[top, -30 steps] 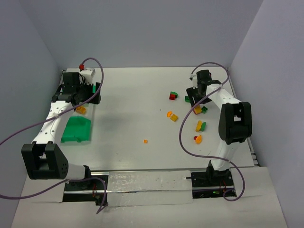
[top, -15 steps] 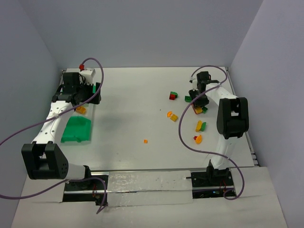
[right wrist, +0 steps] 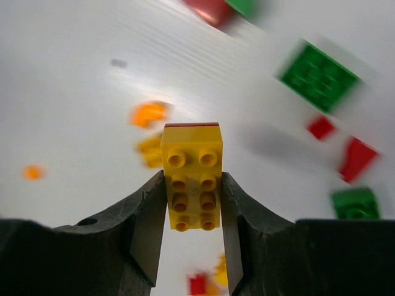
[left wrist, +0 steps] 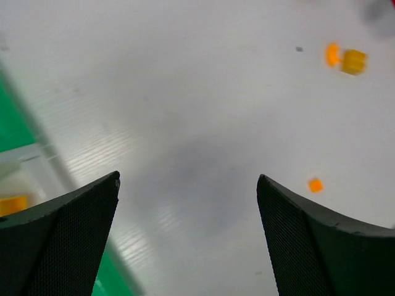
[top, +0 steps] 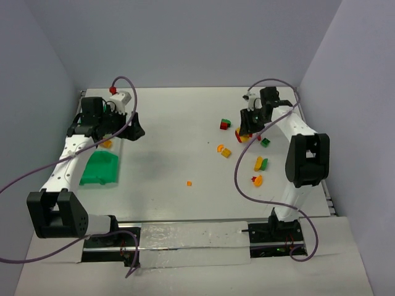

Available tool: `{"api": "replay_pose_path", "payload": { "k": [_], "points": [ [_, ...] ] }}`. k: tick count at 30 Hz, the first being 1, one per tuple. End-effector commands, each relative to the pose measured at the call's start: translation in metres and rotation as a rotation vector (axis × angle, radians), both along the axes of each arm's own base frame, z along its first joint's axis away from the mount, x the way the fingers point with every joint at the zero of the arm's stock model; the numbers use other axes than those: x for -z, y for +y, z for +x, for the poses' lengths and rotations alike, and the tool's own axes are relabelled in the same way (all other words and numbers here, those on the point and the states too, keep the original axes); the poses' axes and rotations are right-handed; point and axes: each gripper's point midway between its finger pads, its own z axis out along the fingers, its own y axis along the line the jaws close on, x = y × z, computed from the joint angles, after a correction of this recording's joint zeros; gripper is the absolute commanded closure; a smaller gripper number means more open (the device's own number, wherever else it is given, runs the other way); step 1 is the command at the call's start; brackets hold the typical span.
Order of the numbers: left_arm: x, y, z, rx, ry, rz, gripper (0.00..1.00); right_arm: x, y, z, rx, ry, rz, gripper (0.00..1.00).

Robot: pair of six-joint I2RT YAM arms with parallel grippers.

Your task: Sort the legos into containers by color

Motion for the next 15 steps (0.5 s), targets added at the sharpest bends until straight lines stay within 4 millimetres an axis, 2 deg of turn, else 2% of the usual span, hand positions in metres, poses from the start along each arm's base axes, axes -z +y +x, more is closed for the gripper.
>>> {"api": "replay_pose_path", "payload": {
  "k": [1,4,7,11,15],
  "points": [
    [-0.046,-0.057,-0.042,0.309,-0.07,-0.284,0.02,-0.131,0.086,-0.016,-0.225,-0.169,0.488,1.0],
    [-0.06,-0.077,-0.064,0.407,-0.017,-0.453,0.03,-0.162,0.127,-0.038,-0.337,-0.159,0.648,1.0],
    [-0.071,-0.088,-0.068,0.444,-0.017,-0.571,0.04,-0.186,0.164,-0.069,-0.472,-0.133,0.776,1.0],
    [-0.082,-0.102,-0.077,0.468,0.025,-0.666,0.05,-0.208,0.201,-0.1,-0.587,-0.124,0.864,1.0],
    [-0.083,-0.123,-0.091,0.525,0.063,-0.692,0.05,-0.22,0.221,-0.116,-0.637,-0.106,0.909,1.0]
  ]
}}
